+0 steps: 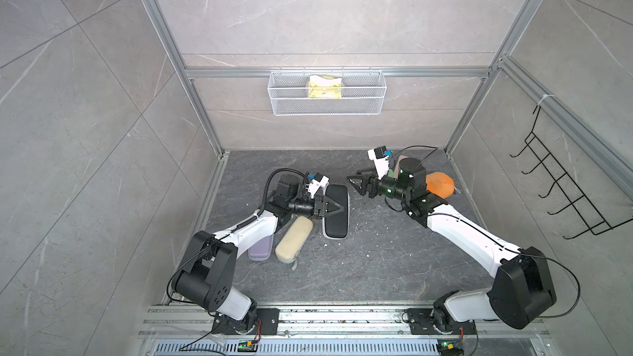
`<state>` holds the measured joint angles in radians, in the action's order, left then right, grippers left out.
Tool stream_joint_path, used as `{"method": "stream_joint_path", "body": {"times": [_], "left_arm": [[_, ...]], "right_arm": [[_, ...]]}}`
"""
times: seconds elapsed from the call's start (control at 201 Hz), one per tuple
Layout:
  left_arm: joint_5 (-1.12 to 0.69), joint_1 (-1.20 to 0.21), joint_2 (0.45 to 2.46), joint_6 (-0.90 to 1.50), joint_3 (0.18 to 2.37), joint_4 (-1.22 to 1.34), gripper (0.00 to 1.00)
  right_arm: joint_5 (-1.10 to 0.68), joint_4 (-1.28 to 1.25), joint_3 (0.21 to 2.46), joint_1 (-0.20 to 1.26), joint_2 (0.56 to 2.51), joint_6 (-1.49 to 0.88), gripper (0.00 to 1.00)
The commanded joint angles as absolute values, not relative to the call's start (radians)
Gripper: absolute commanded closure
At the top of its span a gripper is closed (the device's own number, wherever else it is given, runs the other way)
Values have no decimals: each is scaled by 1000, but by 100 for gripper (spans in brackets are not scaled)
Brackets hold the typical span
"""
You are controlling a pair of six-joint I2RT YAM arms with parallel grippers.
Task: Put umbrellas into zippered umbrella sleeves
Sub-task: Adjust the umbrella sleeve.
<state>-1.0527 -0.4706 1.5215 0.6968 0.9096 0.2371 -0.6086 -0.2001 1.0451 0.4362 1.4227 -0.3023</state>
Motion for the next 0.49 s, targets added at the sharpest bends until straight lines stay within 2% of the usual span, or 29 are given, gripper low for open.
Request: {"method": "stream_joint_path", "body": {"times": [0.0,0.149,0.304,0.403,0.488], "left_arm": [[-1136,-465,1471,607,965,225,56],[-1160,-465,1444,598,965,229,56],[-1195,-469,1428,604,969,233,56],[-1199,-469,1439,616,979,233,56],[-1178,-466,1442,626,983,231,53]], "right_arm": [[-832,-209,1045,436,1468,-437,32],[-934,-210,1061,430,1539,-491,33],[-1058,-299,1068,440,1579,-579,37],[-1094,-312,1081,454,1605,-614,43],[-1096,-366,1073,456,1626,-679,52]]}}
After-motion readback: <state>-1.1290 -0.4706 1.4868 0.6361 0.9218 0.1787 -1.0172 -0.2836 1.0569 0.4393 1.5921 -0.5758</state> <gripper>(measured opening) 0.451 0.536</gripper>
